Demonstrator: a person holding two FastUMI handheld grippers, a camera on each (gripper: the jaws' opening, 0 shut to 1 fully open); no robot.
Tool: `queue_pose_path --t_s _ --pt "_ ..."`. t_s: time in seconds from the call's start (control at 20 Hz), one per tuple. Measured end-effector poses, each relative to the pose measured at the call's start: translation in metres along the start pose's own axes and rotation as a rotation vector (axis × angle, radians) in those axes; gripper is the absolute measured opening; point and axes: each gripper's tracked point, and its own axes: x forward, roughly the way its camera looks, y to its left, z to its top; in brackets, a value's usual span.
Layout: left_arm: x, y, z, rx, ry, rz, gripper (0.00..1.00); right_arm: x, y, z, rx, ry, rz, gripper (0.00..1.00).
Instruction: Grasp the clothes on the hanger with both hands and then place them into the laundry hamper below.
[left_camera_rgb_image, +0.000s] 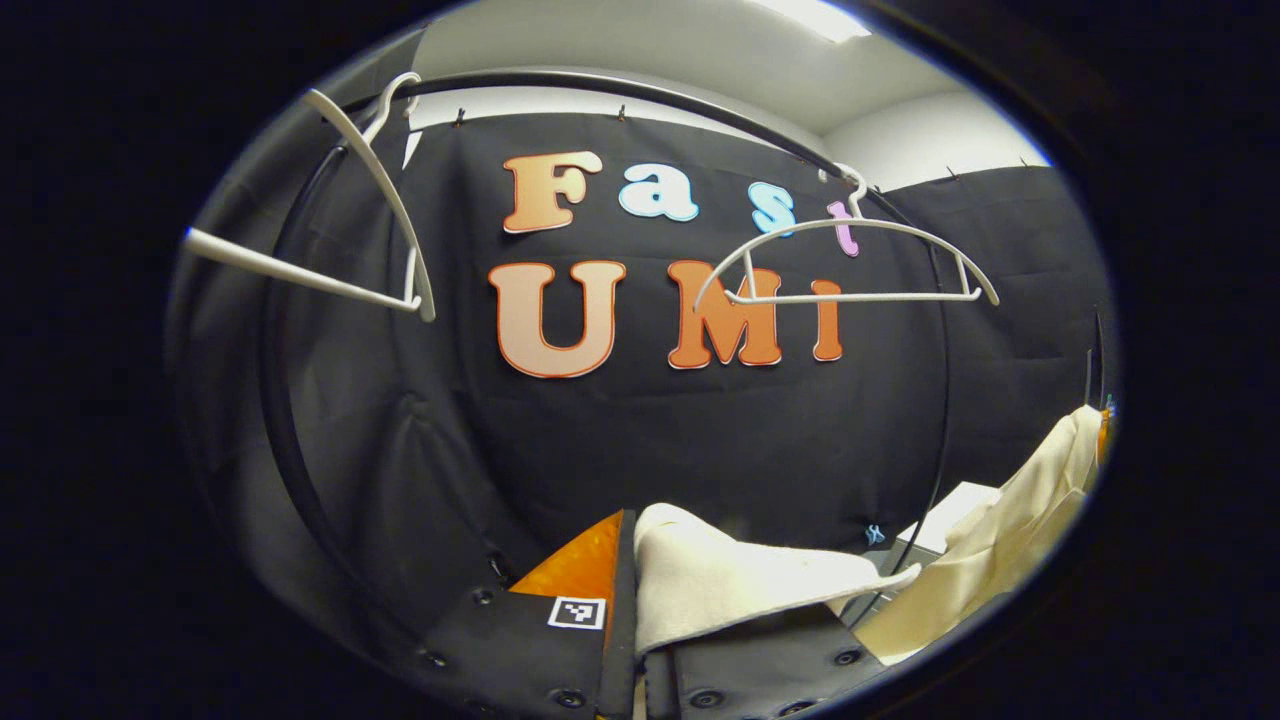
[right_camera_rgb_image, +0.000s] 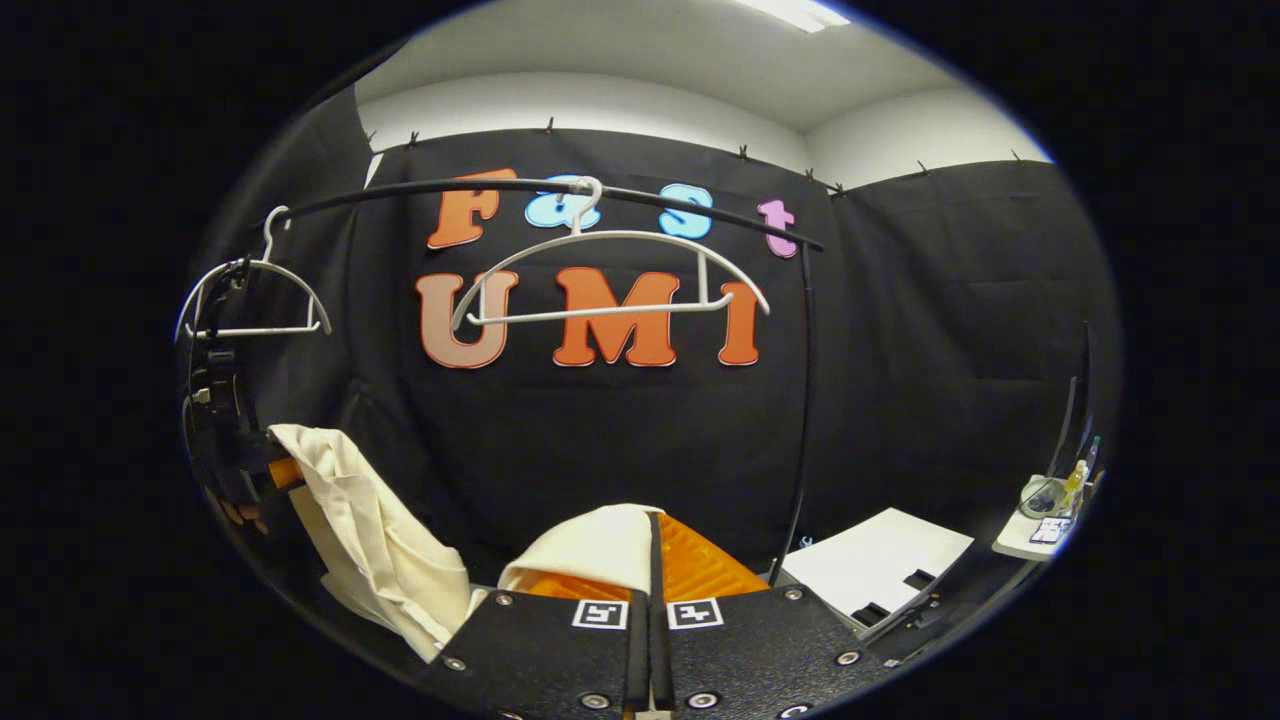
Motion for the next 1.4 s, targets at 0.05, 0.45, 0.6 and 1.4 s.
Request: queue_pose_path --t_s 0.05,0.45,0.6,1.4 --pt "-0.001 -0.007 -0.008 -0.019 0.019 -0.026 0.12 0.003 0.011 -0.008 0.002 0.016 0.028 0.0" --pt "-0.002 -0.066 -0.098 -0.095 0.239 -0.192 0.13 0.032 0.071 -0.105 0.012 0.24 0.136 0.0" --pt "-0.007 -0.078 -0.131 -0.119 0.329 -0.221 0.13 0.038 0.071 -0.145 0.042 0.335 0.121 0.01" --pt "0.013 -0.1 -0.221 -0.15 0.596 -0.205 0.46 0.068 0.054 -0.237 0.058 0.563 0.053 0.11"
